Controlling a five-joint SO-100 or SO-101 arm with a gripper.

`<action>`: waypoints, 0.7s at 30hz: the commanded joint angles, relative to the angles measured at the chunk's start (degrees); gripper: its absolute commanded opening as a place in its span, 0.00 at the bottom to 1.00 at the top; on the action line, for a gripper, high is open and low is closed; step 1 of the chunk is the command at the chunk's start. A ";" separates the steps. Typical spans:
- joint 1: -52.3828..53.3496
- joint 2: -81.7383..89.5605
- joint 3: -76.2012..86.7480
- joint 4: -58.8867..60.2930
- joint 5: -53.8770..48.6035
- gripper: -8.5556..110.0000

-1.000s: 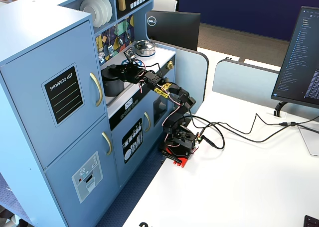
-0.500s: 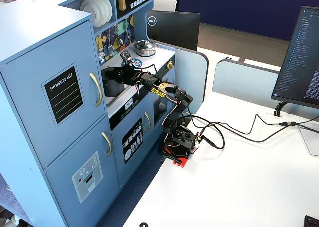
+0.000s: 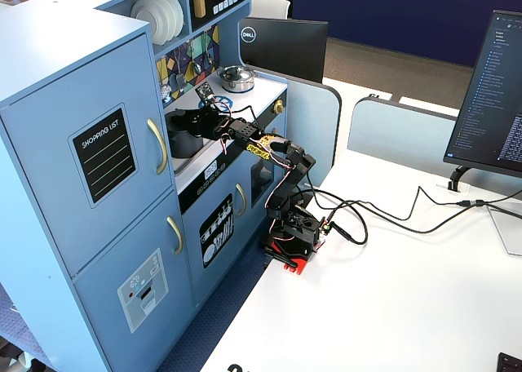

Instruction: Pick up the lid from the counter and put it on the gray recipient

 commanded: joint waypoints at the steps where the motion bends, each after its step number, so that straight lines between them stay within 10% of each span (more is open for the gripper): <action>1: 0.70 1.58 -1.85 0.88 -1.49 0.25; 21: 4.04 21.09 -0.97 13.36 -3.52 0.31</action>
